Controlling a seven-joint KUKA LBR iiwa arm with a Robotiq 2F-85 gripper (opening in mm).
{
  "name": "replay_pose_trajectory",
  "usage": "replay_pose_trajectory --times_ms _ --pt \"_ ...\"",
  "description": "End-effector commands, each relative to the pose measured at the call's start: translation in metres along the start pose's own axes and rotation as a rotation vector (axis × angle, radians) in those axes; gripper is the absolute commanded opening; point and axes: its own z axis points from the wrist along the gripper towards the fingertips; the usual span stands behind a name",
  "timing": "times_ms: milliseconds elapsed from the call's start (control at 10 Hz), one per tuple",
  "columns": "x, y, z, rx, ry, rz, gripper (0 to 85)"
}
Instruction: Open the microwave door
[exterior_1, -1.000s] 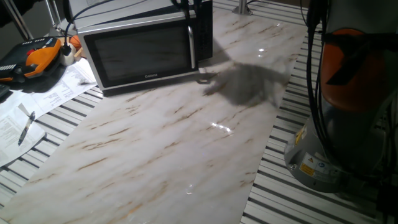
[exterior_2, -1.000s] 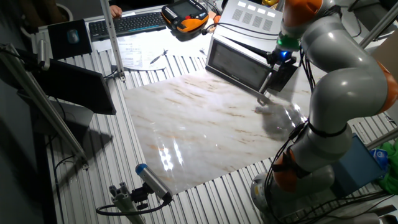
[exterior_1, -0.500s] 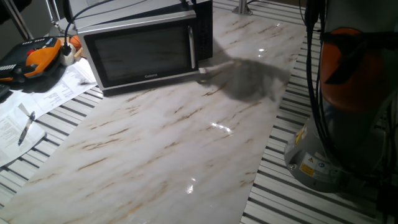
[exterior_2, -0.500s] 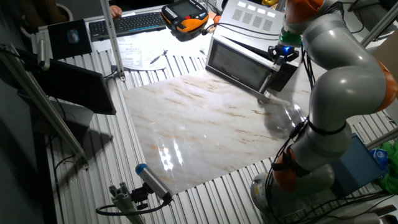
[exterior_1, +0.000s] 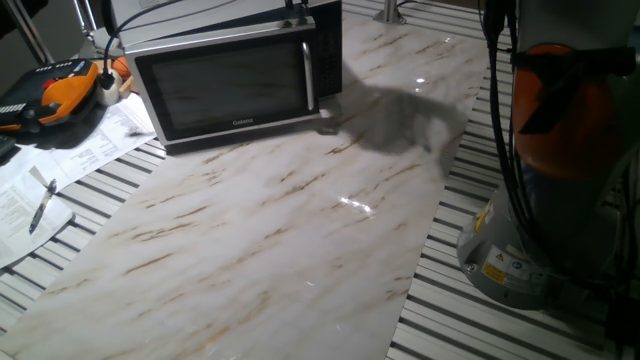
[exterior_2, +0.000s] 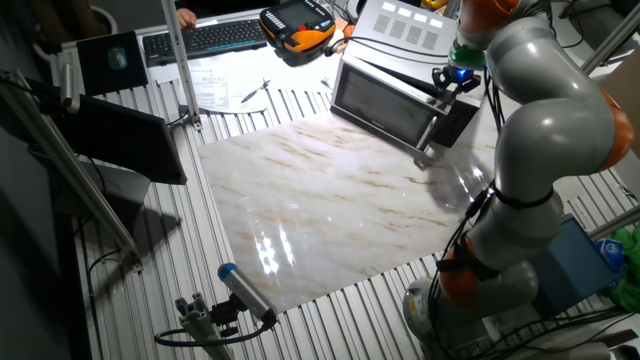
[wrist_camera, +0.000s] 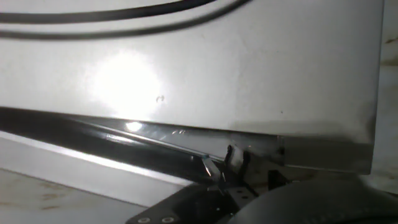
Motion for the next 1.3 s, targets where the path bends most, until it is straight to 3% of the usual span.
replay_pose_trajectory --times_ms 0,500,1200 --pt "-0.004 0.0 0.001 -0.003 0.0 -0.001 34.0" --pt "-0.011 0.008 0.012 -0.012 -0.027 0.011 34.0" --pt "-0.002 0.017 0.018 -0.014 -0.044 0.023 34.0"
